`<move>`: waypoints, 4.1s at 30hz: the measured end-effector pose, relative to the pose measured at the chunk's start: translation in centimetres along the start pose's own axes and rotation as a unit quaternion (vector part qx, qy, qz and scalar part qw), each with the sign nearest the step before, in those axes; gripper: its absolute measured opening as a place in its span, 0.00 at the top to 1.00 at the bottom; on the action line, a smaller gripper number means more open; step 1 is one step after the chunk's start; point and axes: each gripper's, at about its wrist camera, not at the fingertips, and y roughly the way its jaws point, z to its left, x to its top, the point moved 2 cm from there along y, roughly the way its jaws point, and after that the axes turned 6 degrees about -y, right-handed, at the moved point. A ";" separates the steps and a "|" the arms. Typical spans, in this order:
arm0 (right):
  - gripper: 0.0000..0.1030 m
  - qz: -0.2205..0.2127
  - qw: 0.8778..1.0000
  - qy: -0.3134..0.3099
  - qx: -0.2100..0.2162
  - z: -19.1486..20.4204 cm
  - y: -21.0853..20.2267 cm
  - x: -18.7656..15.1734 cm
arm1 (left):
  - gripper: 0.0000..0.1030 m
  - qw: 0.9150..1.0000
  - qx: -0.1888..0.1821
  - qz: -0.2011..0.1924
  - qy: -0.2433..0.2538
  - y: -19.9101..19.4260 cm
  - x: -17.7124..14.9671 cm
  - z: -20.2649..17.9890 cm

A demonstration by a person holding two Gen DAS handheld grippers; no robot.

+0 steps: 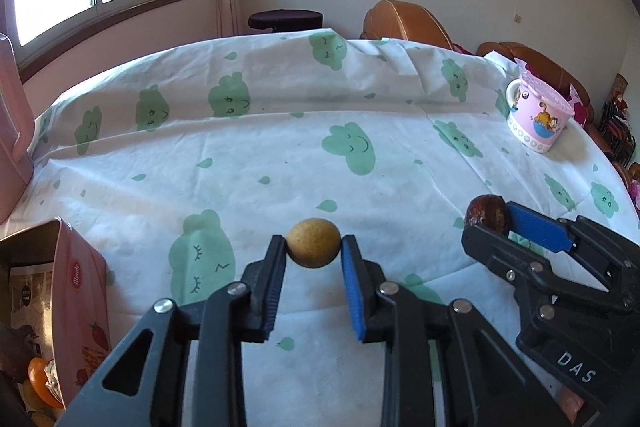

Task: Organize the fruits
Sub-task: 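Carry the small tan fruit and the dark brown fruit over the tin with both tools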

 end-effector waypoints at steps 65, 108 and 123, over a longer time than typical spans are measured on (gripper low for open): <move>0.56 -0.142 0.989 -0.046 -0.013 1.6 -5.6 -0.2 | 0.71 0.990 0.027 -0.137 0.009 -5.3 -0.5 -0.1; 0.56 -0.215 0.975 -0.057 -0.027 1.9 -8.7 -1.1 | 0.71 0.978 0.046 -0.204 0.014 -8.1 -1.5 -0.3; 0.56 -0.228 0.971 -0.071 -0.023 2.7 -9.4 -1.4 | 0.71 0.979 0.049 -0.197 -0.008 -9.6 -3.0 1.3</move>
